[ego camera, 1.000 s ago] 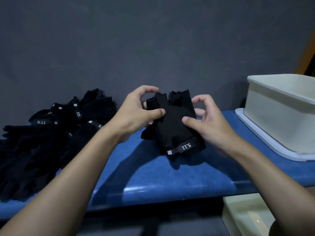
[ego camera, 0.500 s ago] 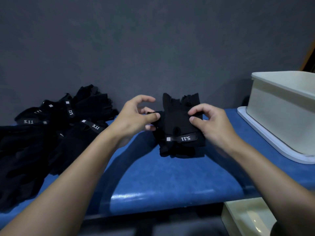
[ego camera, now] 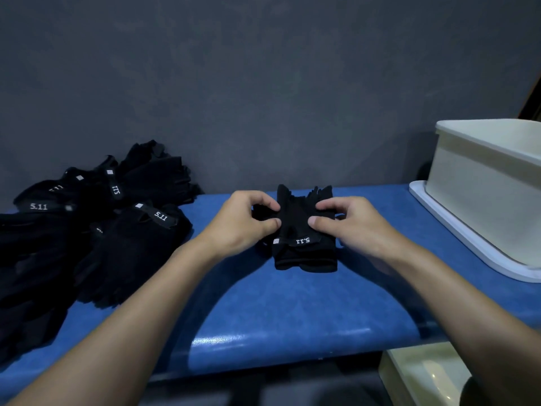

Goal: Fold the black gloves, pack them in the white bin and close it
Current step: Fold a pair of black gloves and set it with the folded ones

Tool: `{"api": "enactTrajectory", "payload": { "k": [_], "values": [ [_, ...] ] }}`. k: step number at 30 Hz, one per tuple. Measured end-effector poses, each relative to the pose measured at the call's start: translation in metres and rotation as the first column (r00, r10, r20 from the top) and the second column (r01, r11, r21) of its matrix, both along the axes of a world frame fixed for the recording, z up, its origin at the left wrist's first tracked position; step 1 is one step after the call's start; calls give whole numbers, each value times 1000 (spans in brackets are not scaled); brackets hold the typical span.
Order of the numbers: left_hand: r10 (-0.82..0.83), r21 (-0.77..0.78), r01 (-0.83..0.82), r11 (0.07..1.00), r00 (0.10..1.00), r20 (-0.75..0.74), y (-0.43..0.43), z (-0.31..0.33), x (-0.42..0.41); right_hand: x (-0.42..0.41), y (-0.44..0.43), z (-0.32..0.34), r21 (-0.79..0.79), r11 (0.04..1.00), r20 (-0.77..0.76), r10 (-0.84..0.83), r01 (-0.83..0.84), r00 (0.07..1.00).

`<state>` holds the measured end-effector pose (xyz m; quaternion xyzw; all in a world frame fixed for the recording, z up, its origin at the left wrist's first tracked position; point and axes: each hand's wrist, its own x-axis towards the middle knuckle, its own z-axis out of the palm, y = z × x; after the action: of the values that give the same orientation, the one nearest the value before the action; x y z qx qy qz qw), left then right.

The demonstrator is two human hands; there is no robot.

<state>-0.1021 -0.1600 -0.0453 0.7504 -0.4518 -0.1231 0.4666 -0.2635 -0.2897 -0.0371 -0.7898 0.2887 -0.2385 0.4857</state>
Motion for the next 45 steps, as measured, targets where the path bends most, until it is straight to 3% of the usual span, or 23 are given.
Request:
{"api": "enactTrajectory", "payload": {
  "k": [4,7,11,15,19,26,31,35,40,45],
  "values": [
    [9,-9,-9,1000,999,45,-1,3,-2,-2,1,1,110,994,-34,15,-11,999],
    [2,79,-10,997,995,102,-1,0,-1,-3,1,-4,-31,999,-124,19,-23,992],
    [-5,146,-30,989,973,232,1,-7,-3,-3,-6,-11,-263,964,-184,-99,48,978],
    [-139,205,68,976,924,356,5,-8,-11,-4,-13,-17,-293,954,-227,-128,58,966],
    [-175,338,11,941,871,459,4,-13,-11,-4,-17,-21,-270,961,-230,-126,61,965],
    [-162,262,30,965,849,503,3,-10,-11,-2,-18,-23,-321,945,-112,-103,62,988],
    [-154,268,24,963,864,479,4,-15,-9,-4,-24,-28,-277,960,-271,-108,30,957],
    [-139,237,24,971,864,485,5,-13,-6,-6,-21,-24,-410,911,-328,-184,36,927],
    [-80,143,7,990,858,507,7,-12,-4,-8,-14,-22,-440,896,-184,-25,-59,983],
    [8,136,-75,988,899,437,7,-8,4,-17,-8,-17,-401,864,-292,195,-305,936]
  ]
}}
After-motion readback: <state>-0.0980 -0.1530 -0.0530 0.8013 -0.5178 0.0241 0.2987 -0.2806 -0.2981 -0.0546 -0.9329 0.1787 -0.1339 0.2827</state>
